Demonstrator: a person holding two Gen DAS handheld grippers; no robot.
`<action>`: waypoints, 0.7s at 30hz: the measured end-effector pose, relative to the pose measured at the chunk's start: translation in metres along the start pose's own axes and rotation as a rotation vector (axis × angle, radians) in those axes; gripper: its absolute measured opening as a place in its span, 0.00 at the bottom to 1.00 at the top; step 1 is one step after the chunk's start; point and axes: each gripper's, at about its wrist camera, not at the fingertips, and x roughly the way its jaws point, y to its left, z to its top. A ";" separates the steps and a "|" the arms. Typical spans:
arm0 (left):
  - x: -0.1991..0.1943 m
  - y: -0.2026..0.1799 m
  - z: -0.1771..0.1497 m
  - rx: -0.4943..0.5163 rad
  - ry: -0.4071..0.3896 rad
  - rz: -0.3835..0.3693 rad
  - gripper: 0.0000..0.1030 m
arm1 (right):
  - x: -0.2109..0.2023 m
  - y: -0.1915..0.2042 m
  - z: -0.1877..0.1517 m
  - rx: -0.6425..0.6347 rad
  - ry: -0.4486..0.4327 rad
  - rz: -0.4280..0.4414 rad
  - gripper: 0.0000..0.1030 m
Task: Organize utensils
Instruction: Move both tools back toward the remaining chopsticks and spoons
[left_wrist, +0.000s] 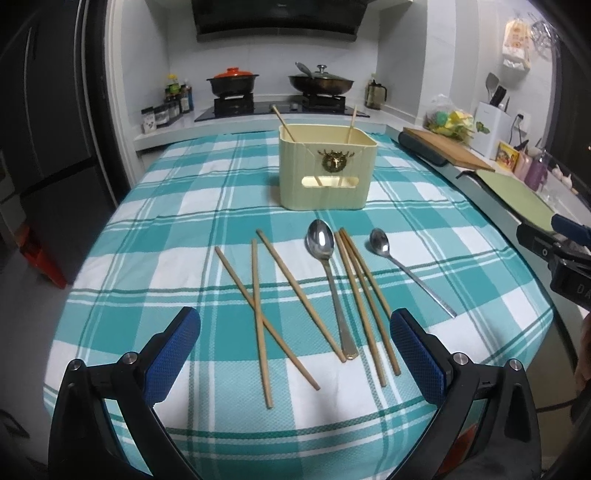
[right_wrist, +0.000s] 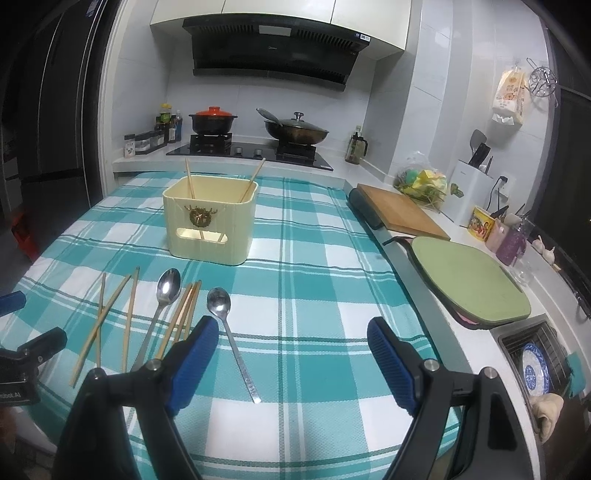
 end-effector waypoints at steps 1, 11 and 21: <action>0.000 0.001 -0.004 0.006 0.001 0.008 0.99 | 0.002 -0.001 -0.003 0.007 0.000 0.015 0.86; 0.019 0.032 -0.036 -0.061 0.069 0.061 0.99 | 0.028 -0.015 -0.060 0.055 0.066 0.116 1.00; 0.039 0.071 -0.039 -0.208 0.102 0.109 0.99 | 0.048 -0.022 -0.088 0.084 0.127 0.214 1.00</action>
